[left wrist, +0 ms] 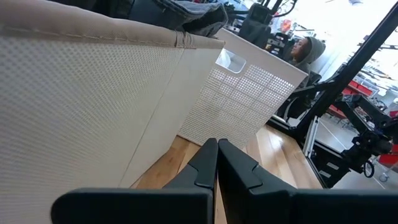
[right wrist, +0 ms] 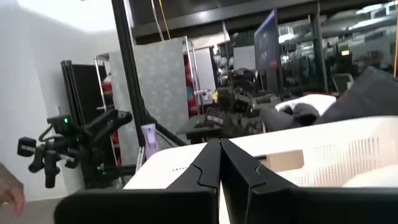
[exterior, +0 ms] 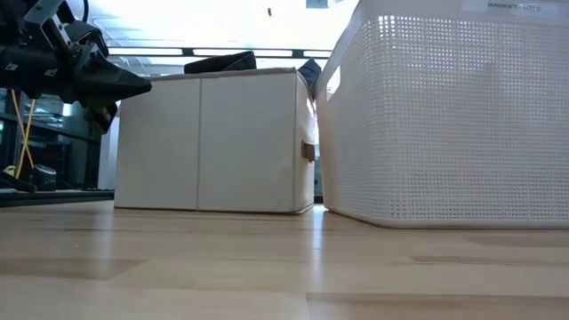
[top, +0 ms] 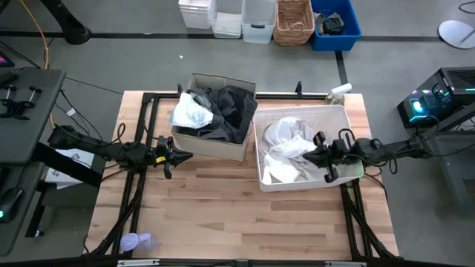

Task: Sort clothes
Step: Return to Home Position

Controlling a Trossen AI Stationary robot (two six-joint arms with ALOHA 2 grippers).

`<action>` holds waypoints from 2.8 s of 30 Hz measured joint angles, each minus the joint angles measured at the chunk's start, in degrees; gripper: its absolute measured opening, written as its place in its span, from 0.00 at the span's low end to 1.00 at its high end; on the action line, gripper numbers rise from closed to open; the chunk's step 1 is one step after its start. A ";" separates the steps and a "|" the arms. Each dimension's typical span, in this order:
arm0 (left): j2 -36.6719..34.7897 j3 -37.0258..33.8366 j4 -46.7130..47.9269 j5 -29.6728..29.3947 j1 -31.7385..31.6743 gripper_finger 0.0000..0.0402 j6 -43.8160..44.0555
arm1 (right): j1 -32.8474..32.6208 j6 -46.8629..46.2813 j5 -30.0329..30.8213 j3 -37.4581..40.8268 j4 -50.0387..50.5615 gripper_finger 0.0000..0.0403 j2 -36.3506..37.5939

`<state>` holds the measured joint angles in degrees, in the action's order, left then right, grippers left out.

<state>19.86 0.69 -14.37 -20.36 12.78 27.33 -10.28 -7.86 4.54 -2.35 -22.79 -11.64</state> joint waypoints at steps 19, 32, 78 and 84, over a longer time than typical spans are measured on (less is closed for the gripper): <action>0.00 0.00 0.00 0.02 0.00 0.00 0.00 | 0.02 -11.50 -0.11 0.07 0.00 0.00 0.00; 0.00 0.00 0.00 0.02 0.02 0.00 0.00 | 0.02 -11.61 -0.15 0.07 -0.13 0.00 0.00; 0.00 0.02 0.00 0.03 0.02 0.00 0.00 | 0.00 -11.61 -0.20 0.07 -0.15 0.00 -0.01; 0.00 0.02 0.00 0.04 0.02 0.00 0.04 | 0.00 -11.61 -0.20 0.07 -0.15 0.00 -0.02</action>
<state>19.86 0.71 -14.37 -20.32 12.79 27.37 -10.28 -19.46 4.34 -2.28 -22.94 -11.65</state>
